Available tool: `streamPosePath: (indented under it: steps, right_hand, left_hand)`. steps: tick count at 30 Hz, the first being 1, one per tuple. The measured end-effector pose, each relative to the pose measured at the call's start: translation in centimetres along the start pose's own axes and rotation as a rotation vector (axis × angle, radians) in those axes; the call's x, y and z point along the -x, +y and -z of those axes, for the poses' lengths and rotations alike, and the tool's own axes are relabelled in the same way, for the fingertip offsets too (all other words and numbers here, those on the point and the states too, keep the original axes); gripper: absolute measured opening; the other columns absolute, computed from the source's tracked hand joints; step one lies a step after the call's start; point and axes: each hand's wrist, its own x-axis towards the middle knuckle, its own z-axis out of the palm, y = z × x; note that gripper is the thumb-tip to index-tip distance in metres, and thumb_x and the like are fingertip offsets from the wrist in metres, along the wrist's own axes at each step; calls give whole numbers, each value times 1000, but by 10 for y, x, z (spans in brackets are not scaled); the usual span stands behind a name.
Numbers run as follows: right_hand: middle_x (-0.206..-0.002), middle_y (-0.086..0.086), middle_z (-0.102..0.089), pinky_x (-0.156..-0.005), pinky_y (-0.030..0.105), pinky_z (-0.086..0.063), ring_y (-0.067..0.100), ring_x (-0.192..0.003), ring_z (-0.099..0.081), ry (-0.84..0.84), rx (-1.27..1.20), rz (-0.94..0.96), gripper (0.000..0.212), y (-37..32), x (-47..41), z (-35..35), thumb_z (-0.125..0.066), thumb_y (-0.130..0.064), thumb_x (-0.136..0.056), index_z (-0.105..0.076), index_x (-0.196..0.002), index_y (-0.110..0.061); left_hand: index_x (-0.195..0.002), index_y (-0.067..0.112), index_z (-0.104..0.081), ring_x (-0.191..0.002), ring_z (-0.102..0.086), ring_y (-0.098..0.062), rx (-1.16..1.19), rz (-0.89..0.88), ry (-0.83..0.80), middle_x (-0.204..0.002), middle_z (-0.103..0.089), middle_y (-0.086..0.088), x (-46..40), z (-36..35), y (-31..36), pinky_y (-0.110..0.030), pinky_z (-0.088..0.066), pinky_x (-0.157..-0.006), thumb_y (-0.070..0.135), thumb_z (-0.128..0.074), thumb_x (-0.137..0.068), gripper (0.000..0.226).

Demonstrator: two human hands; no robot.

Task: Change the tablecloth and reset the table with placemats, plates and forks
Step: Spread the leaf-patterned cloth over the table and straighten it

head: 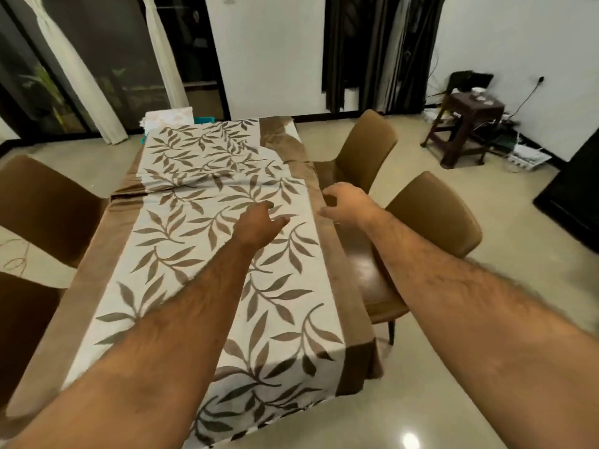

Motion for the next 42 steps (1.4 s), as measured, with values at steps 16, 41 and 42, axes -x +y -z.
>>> streamPosePath:
  steps: [16,41,42]
  right_hand:
    - [-153,1,-39,-110,41,-40,24,-137,-42,-47,36,144,61,221,-32,106,-60,-46,-91,-43,-145,-24]
    - [-93,-10,-68,-77,32,-55,10,-87,-63,-60,-88,579,12,413,-392,241,-63,-36,-90,-69,-95,-27]
    - [-89,-11,-67,-76,33,-56,9,-85,-63,-86,-87,585,8,424,-406,249,-64,-36,-89,-67,-90,-29]
  left_hand:
    - [-144,16,-44,-128,-52,-27,-33,58,79,-144,-50,-8,-36,-136,224,-40,-46,-101,48,-58,-92,63]
    - [-104,30,-70,-82,-59,-6,-46,432,609,-96,-70,11,-334,-228,441,-26,-52,-76,40,-54,-96,20]
    - [-103,31,-70,-82,-59,-5,-33,449,615,-95,-69,12,-347,-235,459,-28,-53,-77,41,-54,-95,20]
